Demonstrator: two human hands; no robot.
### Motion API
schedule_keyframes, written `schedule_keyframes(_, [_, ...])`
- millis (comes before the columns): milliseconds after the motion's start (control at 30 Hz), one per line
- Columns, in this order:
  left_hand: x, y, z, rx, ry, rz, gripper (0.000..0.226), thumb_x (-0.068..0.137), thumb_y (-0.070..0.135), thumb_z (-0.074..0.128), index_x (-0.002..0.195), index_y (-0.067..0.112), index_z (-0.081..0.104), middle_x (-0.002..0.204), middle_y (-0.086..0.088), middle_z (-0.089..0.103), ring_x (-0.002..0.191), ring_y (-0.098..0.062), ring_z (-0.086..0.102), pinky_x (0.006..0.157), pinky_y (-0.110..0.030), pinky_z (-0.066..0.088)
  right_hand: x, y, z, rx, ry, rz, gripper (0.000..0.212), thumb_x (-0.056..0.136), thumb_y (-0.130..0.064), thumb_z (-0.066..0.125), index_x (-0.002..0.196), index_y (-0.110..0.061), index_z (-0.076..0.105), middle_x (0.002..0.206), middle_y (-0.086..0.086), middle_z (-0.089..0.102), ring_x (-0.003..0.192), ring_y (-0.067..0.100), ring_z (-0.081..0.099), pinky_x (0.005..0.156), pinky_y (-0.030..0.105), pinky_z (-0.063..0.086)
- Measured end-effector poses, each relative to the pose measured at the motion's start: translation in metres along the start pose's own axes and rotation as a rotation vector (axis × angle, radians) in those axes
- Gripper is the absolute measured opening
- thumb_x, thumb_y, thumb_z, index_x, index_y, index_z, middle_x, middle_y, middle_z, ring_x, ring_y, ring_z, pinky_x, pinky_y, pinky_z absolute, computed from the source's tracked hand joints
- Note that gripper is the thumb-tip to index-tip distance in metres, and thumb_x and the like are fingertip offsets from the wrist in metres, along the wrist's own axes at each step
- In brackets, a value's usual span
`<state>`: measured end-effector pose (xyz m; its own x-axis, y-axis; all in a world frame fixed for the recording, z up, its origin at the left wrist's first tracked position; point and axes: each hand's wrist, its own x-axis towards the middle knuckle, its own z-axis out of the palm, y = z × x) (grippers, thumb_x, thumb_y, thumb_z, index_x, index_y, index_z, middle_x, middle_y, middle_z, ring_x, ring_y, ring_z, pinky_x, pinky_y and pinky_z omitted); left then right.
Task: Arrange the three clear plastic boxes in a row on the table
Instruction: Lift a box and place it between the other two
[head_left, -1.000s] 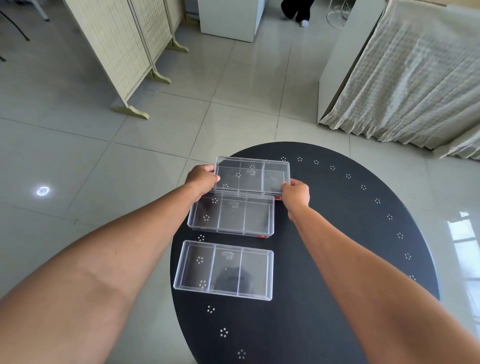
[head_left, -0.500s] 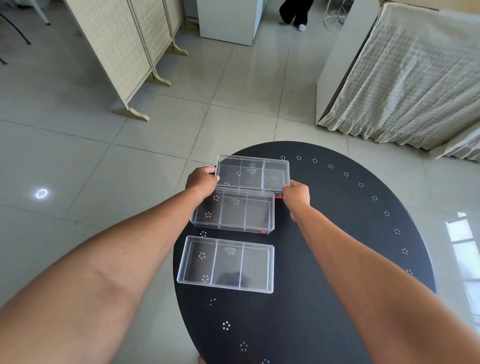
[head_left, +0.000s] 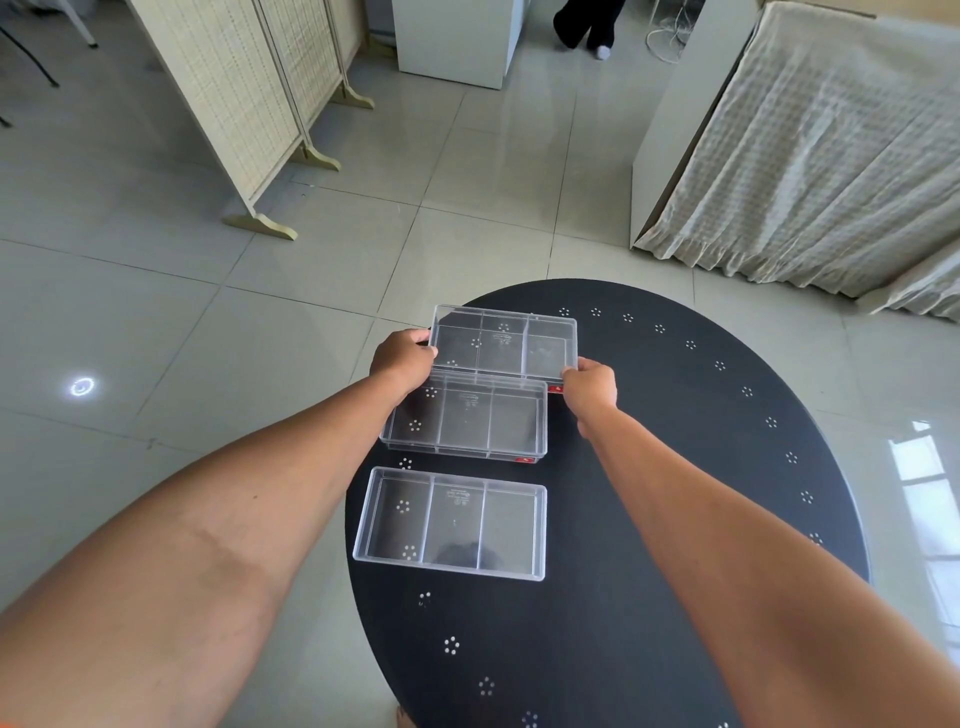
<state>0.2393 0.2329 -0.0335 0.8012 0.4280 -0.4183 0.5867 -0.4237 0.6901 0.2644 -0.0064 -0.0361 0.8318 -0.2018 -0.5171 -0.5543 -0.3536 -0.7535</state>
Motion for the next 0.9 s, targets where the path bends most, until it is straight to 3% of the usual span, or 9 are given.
schedule_keyframes(100, [-0.001,0.001,-0.001,0.031,0.0,0.013,0.047,0.094,0.024,0.055,0.14,0.02,0.054,0.143,-0.005,0.059,0.128,-0.026,0.057,0.104,-0.031,0.042,0.0,-0.001,-0.001,-0.003,-0.004,0.002,0.029,0.093,-0.01,0.044,0.108,-0.017,0.068,0.103,0.006,0.072,0.077,0.02,0.055,0.061,0.026,0.044])
schedule_keyframes(233, [-0.007,0.0,-0.003,0.039,0.021,0.025,0.049,0.094,0.029,0.055,0.142,0.022,0.051,0.145,-0.004,0.057,0.129,-0.026,0.056,0.106,-0.035,0.043,-0.003,0.001,-0.002,-0.009,0.015,0.019,0.028,0.092,-0.017,0.049,0.115,-0.006,0.062,0.09,0.005,0.062,0.082,0.025,0.05,0.062,0.028,0.04])
schedule_keyframes(367, [-0.014,-0.004,-0.01,0.017,0.032,0.012,0.053,0.092,0.029,0.056,0.144,0.021,0.048,0.148,-0.004,0.053,0.133,-0.026,0.053,0.107,-0.034,0.041,-0.01,0.002,-0.004,0.001,0.02,0.041,0.061,0.097,-0.026,0.05,0.153,-0.012,0.032,0.149,0.004,0.048,0.13,0.029,0.049,0.087,0.03,0.036])
schedule_keyframes(500, [-0.022,-0.013,-0.018,-0.012,0.025,-0.041,0.06,0.091,0.03,0.06,0.147,0.018,0.044,0.15,-0.007,0.05,0.134,-0.027,0.051,0.108,-0.034,0.04,-0.02,0.004,-0.005,0.022,0.033,0.071,0.066,0.097,-0.031,0.052,0.154,-0.011,0.027,0.147,0.006,0.048,0.128,0.031,0.05,0.083,0.032,0.038])
schedule_keyframes(567, [-0.027,-0.018,-0.022,-0.031,0.025,-0.072,0.063,0.089,0.03,0.063,0.147,0.016,0.044,0.151,-0.007,0.049,0.135,-0.027,0.05,0.109,-0.034,0.038,-0.028,0.006,-0.005,0.048,0.005,0.084,0.048,0.094,-0.03,0.054,0.138,-0.011,0.048,0.113,0.007,0.062,0.097,0.029,0.059,0.072,0.03,0.04])
schedule_keyframes(600, [-0.03,-0.021,-0.023,-0.041,0.02,-0.086,0.064,0.088,0.03,0.065,0.147,0.015,0.043,0.151,-0.008,0.048,0.135,-0.028,0.05,0.11,-0.035,0.039,-0.031,0.009,-0.003,0.051,-0.005,0.086,0.025,0.092,-0.03,0.055,0.11,-0.013,0.059,0.086,0.005,0.057,0.073,0.024,0.053,0.062,0.028,0.036])
schedule_keyframes(633, [-0.032,-0.024,-0.024,-0.048,0.012,-0.099,0.065,0.088,0.03,0.065,0.147,0.014,0.043,0.151,-0.008,0.048,0.135,-0.028,0.05,0.111,-0.035,0.04,-0.036,0.011,-0.002,0.056,-0.016,0.081,0.017,0.09,-0.029,0.056,0.081,-0.015,0.053,0.068,0.002,0.044,0.058,0.021,0.039,0.055,0.026,0.029])
schedule_keyframes(667, [-0.035,-0.028,-0.025,-0.053,0.005,-0.112,0.066,0.087,0.029,0.066,0.147,0.012,0.043,0.15,-0.009,0.048,0.134,-0.029,0.051,0.111,-0.037,0.041,-0.039,0.014,0.0,0.057,-0.038,0.08,0.031,0.089,-0.029,0.057,0.066,-0.018,0.039,0.061,0.0,0.034,0.054,0.019,0.028,0.052,0.026,0.023])
schedule_keyframes(900, [-0.055,-0.052,-0.024,-0.141,-0.004,-0.193,0.056,0.089,0.024,0.067,0.14,0.006,0.051,0.127,-0.015,0.064,0.107,-0.031,0.065,0.089,-0.039,0.057,-0.065,0.028,0.01,-0.026,-0.059,0.017,0.038,0.089,-0.016,0.052,0.058,-0.019,0.031,0.057,-0.001,0.026,0.057,0.018,0.023,0.055,0.029,0.023])
